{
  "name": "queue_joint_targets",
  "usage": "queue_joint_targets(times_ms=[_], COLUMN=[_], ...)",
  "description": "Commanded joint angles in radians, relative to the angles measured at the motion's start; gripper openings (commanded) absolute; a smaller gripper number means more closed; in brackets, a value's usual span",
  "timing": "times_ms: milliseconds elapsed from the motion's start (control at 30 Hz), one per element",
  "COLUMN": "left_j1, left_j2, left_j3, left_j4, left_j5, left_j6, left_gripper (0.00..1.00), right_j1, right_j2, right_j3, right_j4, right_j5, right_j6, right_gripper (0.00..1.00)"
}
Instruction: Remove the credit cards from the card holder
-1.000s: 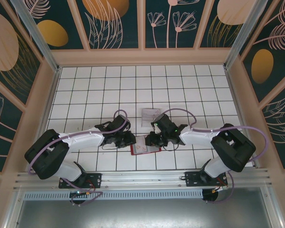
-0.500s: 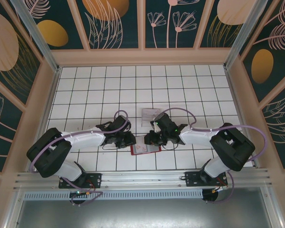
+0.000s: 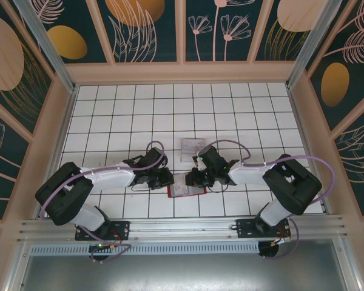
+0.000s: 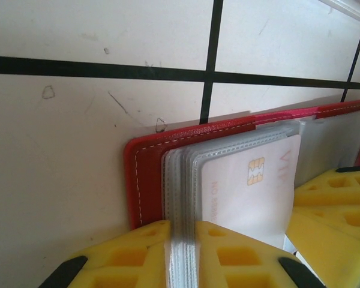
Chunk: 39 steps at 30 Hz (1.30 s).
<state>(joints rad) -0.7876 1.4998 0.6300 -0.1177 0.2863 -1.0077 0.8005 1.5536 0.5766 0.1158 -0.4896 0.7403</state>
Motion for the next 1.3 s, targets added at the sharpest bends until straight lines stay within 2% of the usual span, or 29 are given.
queue_joint_targets(times_ms=[0,100,367,433,633,933,1033,1267], left_j1=[-0.005,-0.006,-0.005,-0.005,-0.006,-0.005,-0.005,-0.005], left_j2=[0.036,0.040,0.049,0.050,0.043,0.031,0.029,0.022], left_j3=[-0.020,-0.017,-0.015,-0.014,-0.010,-0.007,-0.004,-0.005], left_j4=[-0.025,-0.025,-0.024,-0.024,-0.051,-0.073,-0.074,-0.072], left_j5=[-0.006,-0.004,-0.004,-0.003,-0.018,-0.027,-0.027,-0.029], left_j6=[0.003,0.003,0.003,0.003,0.012,0.018,0.018,0.024], left_gripper=[0.19,0.18,0.17,0.17,0.17,0.17,0.17,0.17], right_j1=[-0.008,-0.010,-0.014,-0.014,-0.021,-0.041,-0.041,-0.041], right_j2=[0.010,0.012,0.032,0.030,-0.008,-0.079,-0.086,-0.078], right_j3=[-0.026,-0.031,-0.049,-0.053,-0.076,-0.119,-0.123,-0.106], right_j4=[0.040,0.043,0.096,0.095,0.062,0.036,0.044,0.045], right_j5=[-0.029,-0.033,-0.063,-0.058,-0.024,-0.009,-0.012,-0.028], right_j6=[0.008,0.007,0.025,0.027,0.025,0.022,0.031,0.037], right_gripper=[0.17,0.14,0.16,0.10,0.03,0.00,0.00,0.12])
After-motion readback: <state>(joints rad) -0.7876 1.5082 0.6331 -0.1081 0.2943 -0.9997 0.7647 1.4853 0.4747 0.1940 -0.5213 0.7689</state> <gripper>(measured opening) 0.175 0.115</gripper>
